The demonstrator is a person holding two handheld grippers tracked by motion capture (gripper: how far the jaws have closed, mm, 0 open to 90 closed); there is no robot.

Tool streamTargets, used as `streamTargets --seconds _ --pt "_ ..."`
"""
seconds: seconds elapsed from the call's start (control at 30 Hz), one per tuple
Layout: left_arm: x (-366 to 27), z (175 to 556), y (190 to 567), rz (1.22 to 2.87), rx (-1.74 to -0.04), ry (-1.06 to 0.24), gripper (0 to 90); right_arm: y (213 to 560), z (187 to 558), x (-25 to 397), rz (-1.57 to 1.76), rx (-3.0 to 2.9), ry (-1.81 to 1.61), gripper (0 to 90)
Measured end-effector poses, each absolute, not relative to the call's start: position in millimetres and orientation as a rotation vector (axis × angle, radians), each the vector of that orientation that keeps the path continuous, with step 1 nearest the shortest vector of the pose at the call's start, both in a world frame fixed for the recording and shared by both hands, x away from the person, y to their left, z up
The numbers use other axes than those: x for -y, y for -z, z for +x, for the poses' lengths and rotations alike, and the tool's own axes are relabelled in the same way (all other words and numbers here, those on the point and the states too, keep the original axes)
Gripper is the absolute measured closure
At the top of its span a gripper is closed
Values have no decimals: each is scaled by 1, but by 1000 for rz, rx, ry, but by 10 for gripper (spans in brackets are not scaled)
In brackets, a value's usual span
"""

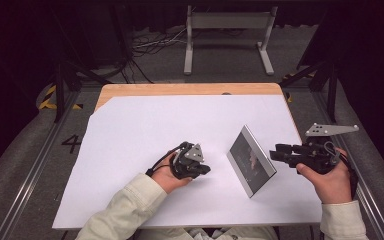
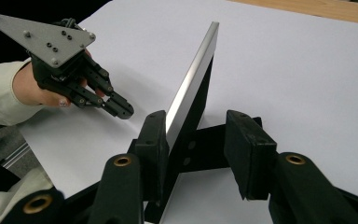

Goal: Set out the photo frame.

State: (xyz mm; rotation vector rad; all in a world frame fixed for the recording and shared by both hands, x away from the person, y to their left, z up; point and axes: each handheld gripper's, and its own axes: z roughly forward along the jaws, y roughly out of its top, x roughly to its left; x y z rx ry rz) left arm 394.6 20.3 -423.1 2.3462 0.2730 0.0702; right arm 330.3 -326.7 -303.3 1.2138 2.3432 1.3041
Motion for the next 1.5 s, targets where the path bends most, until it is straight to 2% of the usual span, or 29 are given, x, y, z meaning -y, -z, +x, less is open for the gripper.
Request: streamTargets --seconds 0.17,0.5,1.2,1.5 --pt "-23 396 423 2349 -283 -71 874 304 331 320 1205 -2354 -1284 545" --pt "-23 397 423 2352 -278 -72 879 309 333 307 1205 -2374 -1267 516" --pt "-28 401 423 2346 -305 -78 881 326 342 288 1208 -2447 -1219 513" --pt "-29 403 422 2346 -309 -84 881 332 344 282 1203 -2472 -1176 550"
